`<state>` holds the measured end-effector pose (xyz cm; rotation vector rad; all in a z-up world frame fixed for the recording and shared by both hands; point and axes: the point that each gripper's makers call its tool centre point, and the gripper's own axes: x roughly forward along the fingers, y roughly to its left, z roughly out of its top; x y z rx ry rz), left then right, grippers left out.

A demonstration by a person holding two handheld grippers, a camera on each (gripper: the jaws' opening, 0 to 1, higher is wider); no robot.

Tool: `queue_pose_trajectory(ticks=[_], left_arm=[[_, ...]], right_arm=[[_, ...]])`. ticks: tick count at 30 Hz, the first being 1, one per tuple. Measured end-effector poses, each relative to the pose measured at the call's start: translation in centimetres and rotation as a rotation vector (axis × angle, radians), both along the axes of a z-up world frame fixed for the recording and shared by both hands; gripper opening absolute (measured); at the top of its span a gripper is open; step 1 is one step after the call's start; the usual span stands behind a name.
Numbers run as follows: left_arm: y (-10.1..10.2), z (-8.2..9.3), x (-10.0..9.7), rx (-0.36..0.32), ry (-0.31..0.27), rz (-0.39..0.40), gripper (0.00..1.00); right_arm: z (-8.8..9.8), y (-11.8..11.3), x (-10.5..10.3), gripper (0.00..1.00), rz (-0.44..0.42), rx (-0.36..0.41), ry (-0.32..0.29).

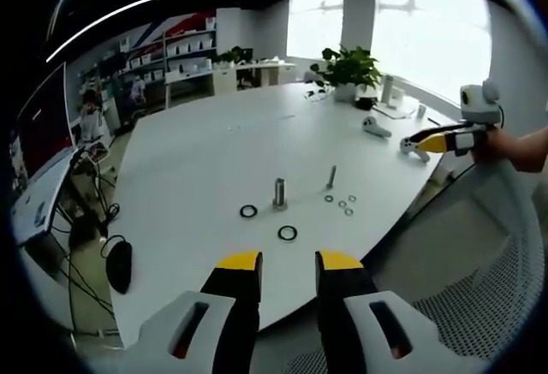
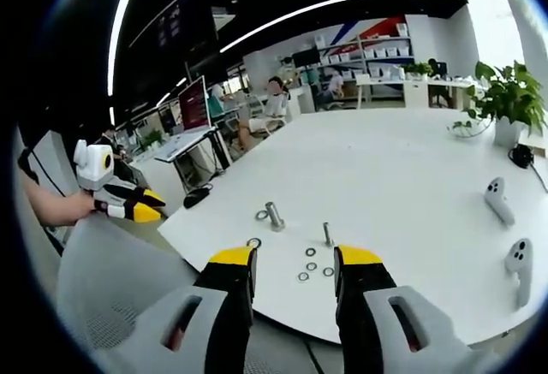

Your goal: Place the washer onto the threaded stud by aligning its center hole with the stud, sliding it down to the base, and recovering from edge contact or off-axis alignment until the washer reaches the visible bottom stop.

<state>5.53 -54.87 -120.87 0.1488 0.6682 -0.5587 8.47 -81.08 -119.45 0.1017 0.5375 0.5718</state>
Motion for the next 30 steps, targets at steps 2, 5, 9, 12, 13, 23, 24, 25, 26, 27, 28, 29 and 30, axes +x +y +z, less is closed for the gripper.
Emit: queue_pose_trajectory(ticks=[2,5,9,12,13,23,24,25,26,27,28,29,30], left_arm=[[0.1,-0.1,0.0,0.003,0.005,0.002,0.23],[0.2,-0.2,0.0,0.012,0.005,0.006,0.23],[0.5,0.5,0.3,-0.008,-0.027,0.025,0.22],[0.4,0.2,0.2,0.0,-0.018,0.012,0.22],[0.2,0.4,0.1,-0.003,-0.025,0.007,0.22],[0.3,1.4,0.7,-0.02,-0.042,0.019,0.23],[0.2,1.2,0.7,-0.025,-0.025,0.019,0.23],[0.3,1.2,0.7,-0.023,-0.019,0.019,0.23],[0.5,1.2,0.8,-0.014,-0.017,0.018,0.23],[0.7,1.2,0.9,0.006,-0.013,0.008,0.23],[1.1,1.3,1.3,0.041,-0.015,-0.001,0.23],[1.3,1.6,1.8,0.059,-0.028,-0.003,0.23],[1.3,2.1,2.4,0.055,-0.045,0.001,0.23]], right_arm=[[0.0,0.0,0.0,0.38,0.0,0.005,0.004],[0.1,0.2,-0.1,0.38,0.008,0.006,-0.003],[0.0,0.3,-0.2,0.38,0.014,0.007,0.001],[-0.1,0.3,-0.2,0.38,0.01,0.006,0.009],[-0.1,0.3,-0.2,0.38,0.011,0.005,0.011],[-0.3,0.3,-0.3,0.38,0.015,0.001,0.022],[-0.3,0.3,-0.2,0.38,0.011,0.006,0.022],[-0.2,0.2,-0.2,0.38,0.008,0.009,0.02],[-0.2,0.2,-0.2,0.38,0.007,0.01,0.019],[-0.2,0.2,-0.2,0.38,0.01,0.008,0.02],[-0.2,0.2,-0.3,0.38,0.011,0.007,0.021],[-0.3,0.3,-0.3,0.38,0.014,0.006,0.025],[-0.3,0.3,-0.3,0.38,0.015,0.005,0.026]])
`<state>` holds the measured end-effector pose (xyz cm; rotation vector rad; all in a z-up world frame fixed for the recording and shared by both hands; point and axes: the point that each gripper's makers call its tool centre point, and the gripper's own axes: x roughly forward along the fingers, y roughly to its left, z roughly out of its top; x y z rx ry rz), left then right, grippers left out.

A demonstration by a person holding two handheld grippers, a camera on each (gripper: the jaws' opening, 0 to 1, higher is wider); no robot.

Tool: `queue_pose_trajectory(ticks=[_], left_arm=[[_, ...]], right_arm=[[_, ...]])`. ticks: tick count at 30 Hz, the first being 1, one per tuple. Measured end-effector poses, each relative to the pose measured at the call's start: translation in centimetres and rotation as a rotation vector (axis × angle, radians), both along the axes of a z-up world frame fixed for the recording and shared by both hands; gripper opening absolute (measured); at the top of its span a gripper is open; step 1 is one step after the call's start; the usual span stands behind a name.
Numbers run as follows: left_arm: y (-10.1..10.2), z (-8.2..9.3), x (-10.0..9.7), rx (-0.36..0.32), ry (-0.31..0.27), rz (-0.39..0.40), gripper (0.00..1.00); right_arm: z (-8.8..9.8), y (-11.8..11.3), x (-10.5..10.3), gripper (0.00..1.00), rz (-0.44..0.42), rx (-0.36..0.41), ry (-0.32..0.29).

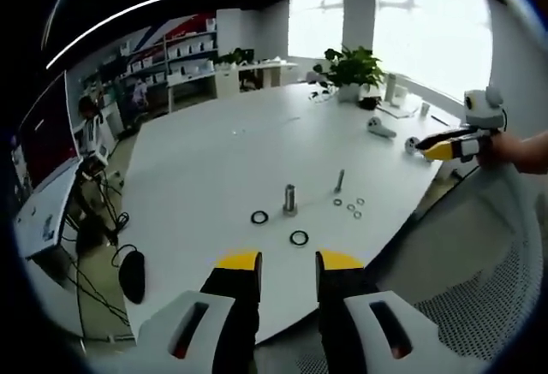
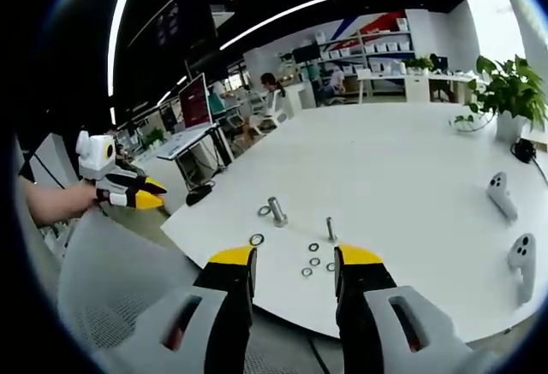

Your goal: Place the washer onto the threaded stud by aligning its center hole with the stud, sliding it down to the base, and recovering from edge contact or off-axis alignment until the washer reaches the visible bottom stop.

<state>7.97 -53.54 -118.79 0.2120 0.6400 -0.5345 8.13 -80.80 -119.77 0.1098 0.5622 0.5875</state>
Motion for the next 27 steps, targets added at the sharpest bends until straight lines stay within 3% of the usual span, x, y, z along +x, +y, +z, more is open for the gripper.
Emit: queue_pose_trajectory(ticks=[5,10,14,18,27], left_arm=[[-0.1,-0.1,2.0,-0.034,0.023,0.016,0.25],[-0.6,-1.3,3.6,-0.078,0.056,0.055,0.26],[-1.1,-2.9,4.9,-0.047,0.084,0.047,0.26],[-1.6,-3.8,6.3,-0.079,0.114,0.06,0.26],[-1.9,-6.1,9.5,-0.062,0.18,0.058,0.27]], right_arm=[[0.1,-0.2,0.0,0.38,-0.012,0.014,-0.005],[0.3,-0.3,0.1,0.38,-0.025,0.027,-0.011],[0.2,-0.3,0.1,0.38,-0.018,0.023,-0.007],[0.1,-0.3,0.1,0.39,-0.025,0.026,-0.001],[0.0,-0.2,0.0,0.39,-0.013,0.022,0.003]])
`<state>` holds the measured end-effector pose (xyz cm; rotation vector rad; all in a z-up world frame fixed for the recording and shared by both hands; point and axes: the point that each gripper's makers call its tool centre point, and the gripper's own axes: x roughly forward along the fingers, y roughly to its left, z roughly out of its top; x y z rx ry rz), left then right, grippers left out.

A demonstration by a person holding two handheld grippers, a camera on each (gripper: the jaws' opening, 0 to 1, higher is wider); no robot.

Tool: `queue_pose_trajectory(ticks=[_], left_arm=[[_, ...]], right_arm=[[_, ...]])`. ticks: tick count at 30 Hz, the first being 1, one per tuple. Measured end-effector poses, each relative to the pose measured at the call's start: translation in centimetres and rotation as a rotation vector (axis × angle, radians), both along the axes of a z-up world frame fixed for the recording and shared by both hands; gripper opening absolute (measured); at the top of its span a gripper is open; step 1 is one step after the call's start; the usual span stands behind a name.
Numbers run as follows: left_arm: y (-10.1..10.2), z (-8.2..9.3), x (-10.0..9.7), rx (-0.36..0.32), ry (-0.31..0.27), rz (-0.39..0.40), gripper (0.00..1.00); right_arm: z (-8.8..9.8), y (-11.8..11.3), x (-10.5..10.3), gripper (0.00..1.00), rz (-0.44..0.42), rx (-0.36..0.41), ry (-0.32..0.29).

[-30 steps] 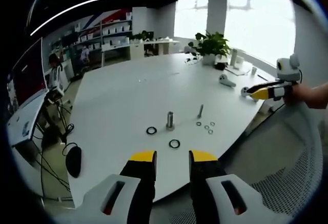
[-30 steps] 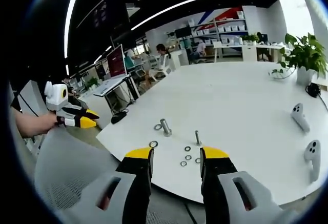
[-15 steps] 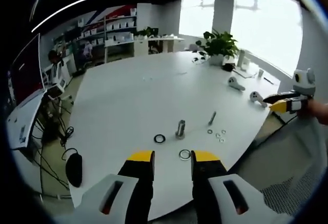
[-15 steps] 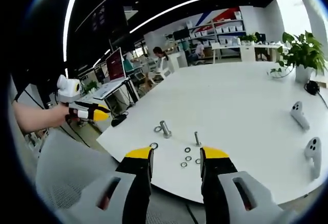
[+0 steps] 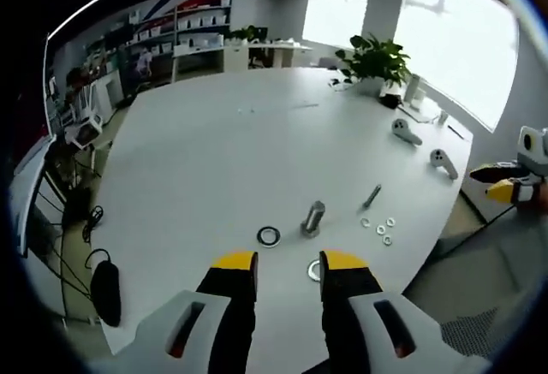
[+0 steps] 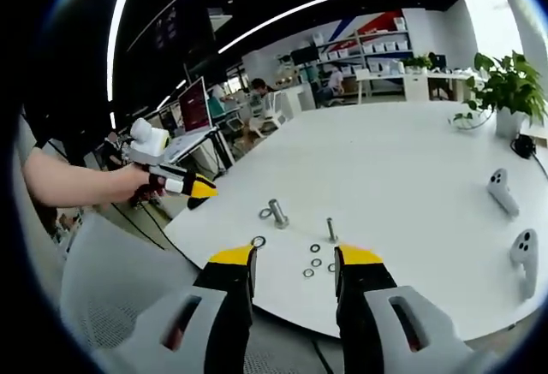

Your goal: Place the washer onto the threaded stud by aligning its center hole with the stud, sliding it down to the base, and recovering from edge contact or off-axis alignment until the washer reaches the visible bottom stop.

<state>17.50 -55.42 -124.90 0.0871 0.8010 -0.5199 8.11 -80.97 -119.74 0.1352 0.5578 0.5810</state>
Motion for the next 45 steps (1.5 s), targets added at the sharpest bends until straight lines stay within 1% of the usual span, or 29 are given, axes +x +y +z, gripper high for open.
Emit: queue_pose_trajectory(ticks=[2,4,7,13,16,20,23,27,29,30,35,37,38,39,41,43,45], left_arm=[[0.1,-0.8,0.6,0.013,0.025,-0.004,0.27],[-0.1,-1.4,1.2,0.009,0.049,-0.001,0.27],[-0.4,-2.3,2.1,0.032,0.062,-0.018,0.27],[-1.1,-5.1,3.0,0.095,0.138,-0.068,0.28],[-1.4,-6.1,3.5,0.102,0.165,-0.069,0.28],[-1.6,-7.3,4.0,0.127,0.195,-0.08,0.28],[-1.8,-8.3,4.5,0.114,0.217,-0.061,0.28],[-1.5,-9.6,5.1,0.13,0.244,-0.042,0.28],[-1.4,-10.1,5.3,0.156,0.247,-0.056,0.28],[-1.4,-10.3,5.4,0.18,0.252,-0.079,0.28],[-2.3,-11.1,6.3,0.215,0.258,-0.134,0.29],[-2.4,-11.2,6.5,0.255,0.253,-0.172,0.29],[-2.4,-11.5,6.5,0.283,0.26,-0.201,0.29],[-2.4,-11.7,6.4,0.293,0.272,-0.211,0.29],[-2.4,-12.1,6.4,0.314,0.289,-0.216,0.28],[-2.5,-12.1,6.6,0.309,0.29,-0.216,0.27],[-2.6,-12.0,6.8,0.323,0.29,-0.225,0.25]], right_arm=[[-0.1,0.1,-0.1,0.39,0.006,-0.005,0.004],[-0.1,0.2,-0.1,0.39,0.011,-0.008,0.005],[-0.1,0.2,-0.1,0.39,0.015,-0.009,0.003],[-0.2,0.4,-0.2,0.39,0.026,-0.01,0.007],[-0.1,0.4,-0.2,0.39,0.026,-0.008,0.005],[-0.2,0.4,-0.2,0.39,0.025,-0.011,0.007],[-0.2,0.3,-0.2,0.38,0.024,-0.013,0.008],[-0.3,0.2,-0.1,0.38,0.017,-0.014,0.01],[-0.3,0.1,-0.1,0.38,0.014,-0.013,0.011],[-0.3,0.1,-0.1,0.37,0.015,-0.013,0.012],[-0.3,0.2,-0.1,0.36,0.023,-0.014,0.013],[-0.3,0.1,0.0,0.36,0.016,-0.009,0.011],[-0.3,0.1,0.0,0.36,0.012,-0.007,0.011],[-0.2,0.0,0.0,0.36,0.009,-0.007,0.01],[-0.2,0.0,0.0,0.36,0.009,-0.005,0.01],[-0.2,0.0,0.0,0.36,0.008,-0.004,0.01],[-0.1,0.0,0.1,0.36,0.005,0.001,0.008]])
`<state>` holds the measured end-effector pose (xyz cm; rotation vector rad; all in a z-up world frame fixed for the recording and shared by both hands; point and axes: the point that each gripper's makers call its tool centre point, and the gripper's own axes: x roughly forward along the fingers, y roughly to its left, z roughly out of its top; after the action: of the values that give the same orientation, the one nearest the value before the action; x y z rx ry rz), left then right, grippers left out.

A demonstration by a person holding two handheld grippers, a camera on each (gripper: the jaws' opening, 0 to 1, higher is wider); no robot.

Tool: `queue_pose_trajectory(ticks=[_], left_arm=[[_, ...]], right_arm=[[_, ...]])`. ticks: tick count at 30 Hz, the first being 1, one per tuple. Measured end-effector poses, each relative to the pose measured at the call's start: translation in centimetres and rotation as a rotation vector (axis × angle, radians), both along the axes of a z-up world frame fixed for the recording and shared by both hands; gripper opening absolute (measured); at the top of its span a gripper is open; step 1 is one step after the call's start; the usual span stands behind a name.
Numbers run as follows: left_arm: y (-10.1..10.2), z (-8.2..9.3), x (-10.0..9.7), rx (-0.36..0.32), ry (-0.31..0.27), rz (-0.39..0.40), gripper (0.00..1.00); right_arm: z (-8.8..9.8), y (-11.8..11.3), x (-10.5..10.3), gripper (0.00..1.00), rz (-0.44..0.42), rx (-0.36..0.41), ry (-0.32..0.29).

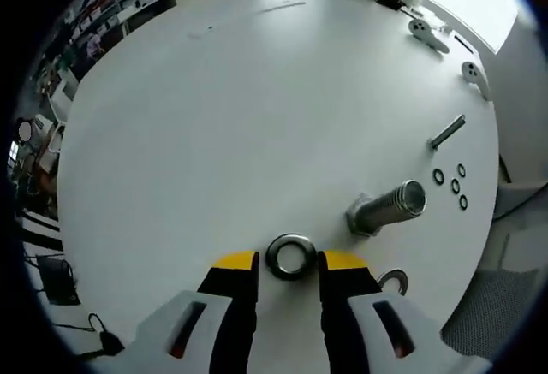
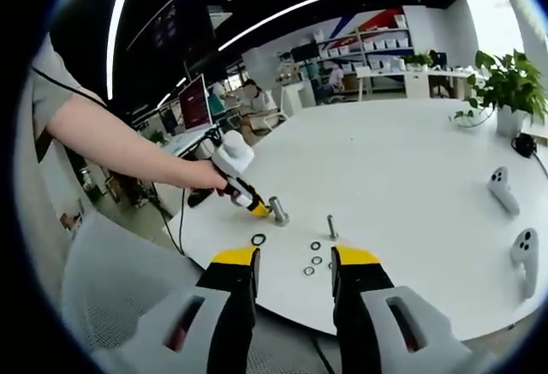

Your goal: Place the washer onto the threaded stud by aligning its center hole with the stud, sliding it down to the base, and recovering from edge contact or off-axis alignment until the washer reaches the visible bottom stop.

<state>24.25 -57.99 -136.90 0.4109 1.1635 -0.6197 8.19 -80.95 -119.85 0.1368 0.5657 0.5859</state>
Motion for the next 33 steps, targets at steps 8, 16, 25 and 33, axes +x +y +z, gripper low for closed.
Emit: queue_pose_trajectory(ticks=[8,16,25,33], left_arm=[[-0.4,-0.2,-0.3,0.063,0.014,-0.167,0.21],[0.1,-0.2,-1.1,0.084,0.059,-0.214,0.21],[1.5,-0.3,-3.4,0.138,0.104,-0.295,0.21],[1.7,-0.3,-3.7,0.123,0.091,-0.294,0.26]], right_arm=[[0.1,-0.1,0.1,0.35,-0.009,0.007,-0.002],[0.0,-0.2,0.1,0.35,-0.015,0.009,-0.001],[0.0,-0.1,0.1,0.35,-0.013,0.009,0.001],[0.1,-0.1,0.1,0.35,-0.013,0.011,0.0]])
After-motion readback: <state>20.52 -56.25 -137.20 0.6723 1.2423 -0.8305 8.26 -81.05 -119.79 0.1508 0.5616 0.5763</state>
